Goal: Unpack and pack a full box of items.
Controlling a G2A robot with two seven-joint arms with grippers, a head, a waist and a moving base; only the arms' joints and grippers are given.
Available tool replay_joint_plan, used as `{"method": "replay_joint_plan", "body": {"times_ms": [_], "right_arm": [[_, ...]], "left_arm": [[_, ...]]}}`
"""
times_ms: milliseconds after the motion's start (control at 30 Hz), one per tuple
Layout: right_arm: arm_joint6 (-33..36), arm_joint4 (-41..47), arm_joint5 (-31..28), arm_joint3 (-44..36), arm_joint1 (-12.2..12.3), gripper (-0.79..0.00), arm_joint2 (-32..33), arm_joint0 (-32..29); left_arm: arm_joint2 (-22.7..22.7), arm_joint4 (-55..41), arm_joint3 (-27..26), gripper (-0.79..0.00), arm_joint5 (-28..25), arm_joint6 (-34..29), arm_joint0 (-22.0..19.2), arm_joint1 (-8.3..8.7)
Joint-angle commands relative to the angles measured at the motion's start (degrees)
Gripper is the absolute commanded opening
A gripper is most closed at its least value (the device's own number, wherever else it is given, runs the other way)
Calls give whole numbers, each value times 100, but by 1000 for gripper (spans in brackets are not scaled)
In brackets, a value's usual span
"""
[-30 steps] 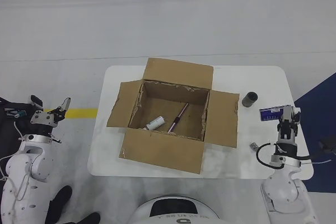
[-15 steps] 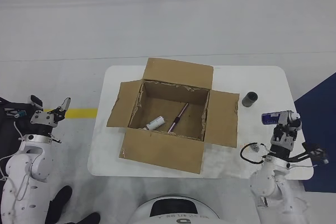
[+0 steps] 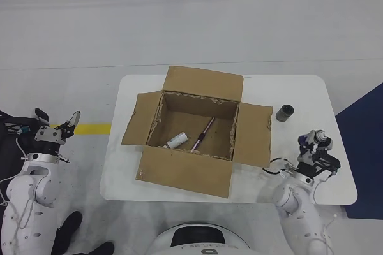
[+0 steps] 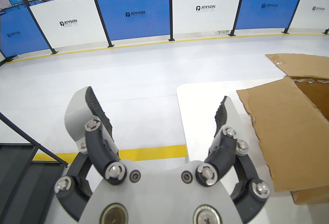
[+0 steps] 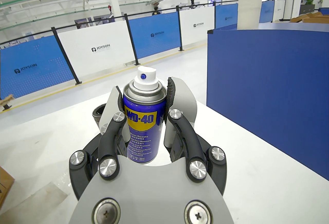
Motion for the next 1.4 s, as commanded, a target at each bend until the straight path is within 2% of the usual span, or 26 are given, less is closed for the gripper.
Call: {"method": "replay_joint_plan", "body": {"times_ms": [0, 333, 767, 833, 867, 933, 967, 1200, 1367], "right_arm": [[181, -63, -34, -23, 5, -785, 44, -7], [1254, -794, -57, -242, 61, -785, 241, -148], [1955, -1187, -359, -87, 64, -785, 267, -130], [2040, -1233, -409, -76, 66, -711, 284, -166], [2055, -1245, -418, -86, 65, -631, 295, -181], [2069, -1253, -428, -121, 62, -394, 318, -221], [2063, -1224, -419, -169, 59, 0, 343, -246], [1804, -842, -436, -756, 21, 0, 551, -558], [1666, -531, -753, -1283, -3, 0, 655, -821]], "left_arm": [[0, 0, 0, 0, 0, 0, 0, 0], [0, 0, 0, 0, 0, 0, 0, 0], [0, 0, 0, 0, 0, 0, 0, 0], [0, 0, 0, 0, 0, 0, 0, 0], [0, 0, 0, 0, 0, 0, 0, 0], [0, 0, 0, 0, 0, 0, 0, 0], [0, 0, 0, 0, 0, 0, 0, 0], [0, 0, 0, 0, 0, 0, 0, 0], [0, 0, 0, 0, 0, 0, 0, 0]]}}
